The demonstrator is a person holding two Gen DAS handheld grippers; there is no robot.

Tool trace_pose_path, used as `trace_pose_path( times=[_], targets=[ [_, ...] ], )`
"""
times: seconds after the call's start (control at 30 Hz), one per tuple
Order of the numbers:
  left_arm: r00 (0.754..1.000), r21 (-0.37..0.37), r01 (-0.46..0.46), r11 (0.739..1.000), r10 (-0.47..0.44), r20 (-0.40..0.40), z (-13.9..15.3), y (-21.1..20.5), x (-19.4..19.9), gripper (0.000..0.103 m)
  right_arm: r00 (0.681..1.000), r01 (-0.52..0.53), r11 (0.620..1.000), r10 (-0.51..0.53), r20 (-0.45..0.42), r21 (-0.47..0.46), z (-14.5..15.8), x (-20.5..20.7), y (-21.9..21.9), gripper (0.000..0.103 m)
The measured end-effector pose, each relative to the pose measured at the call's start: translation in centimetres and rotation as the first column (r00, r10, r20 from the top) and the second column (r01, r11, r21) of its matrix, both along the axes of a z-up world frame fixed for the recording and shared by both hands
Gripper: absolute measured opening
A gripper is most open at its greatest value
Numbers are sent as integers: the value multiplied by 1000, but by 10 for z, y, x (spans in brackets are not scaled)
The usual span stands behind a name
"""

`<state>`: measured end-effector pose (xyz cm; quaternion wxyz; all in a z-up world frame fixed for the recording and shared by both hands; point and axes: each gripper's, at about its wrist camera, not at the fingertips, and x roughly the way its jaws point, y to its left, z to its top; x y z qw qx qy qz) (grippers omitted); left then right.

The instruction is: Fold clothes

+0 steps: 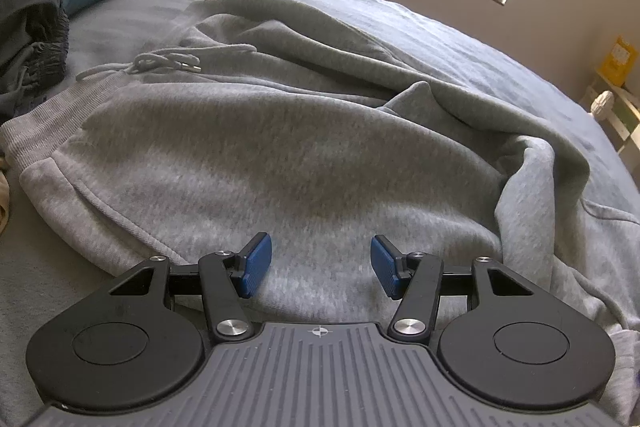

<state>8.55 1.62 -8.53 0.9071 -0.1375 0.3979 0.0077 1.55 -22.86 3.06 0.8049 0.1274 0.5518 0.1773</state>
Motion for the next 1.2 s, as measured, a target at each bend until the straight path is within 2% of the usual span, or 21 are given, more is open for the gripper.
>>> trace_pose_path(
  times=[0.13,0.27,0.43,0.6,0.67,0.77,1.03,1.2],
  targets=[
    [1000,6,-7,1000,7,9,2,0,-1,55,997,34,996,-40,70,85,19,1,-18,72],
    [1000,27,-2,1000,1,31,7,-2,1,55,982,55,994,-71,173,95,37,10,-31,72],
    [999,46,5,999,-7,38,7,-5,7,55,955,116,993,-116,274,18,52,41,-58,73],
    [1000,54,8,999,-9,24,1,-7,13,55,944,206,976,-178,277,-74,35,86,-83,73],
    [1000,52,6,999,-8,20,-1,-7,14,55,941,261,962,-236,242,-77,22,97,-94,73],
    [999,44,17,999,-18,35,2,-6,16,55,927,340,940,-333,172,-15,5,104,-112,73],
    [984,36,128,991,-132,121,20,-9,31,55,871,477,878,-468,150,-33,24,111,-124,72],
    [975,-25,169,985,-164,152,26,0,50,55,814,563,823,-535,226,-77,74,83,-123,72]
  ],
)
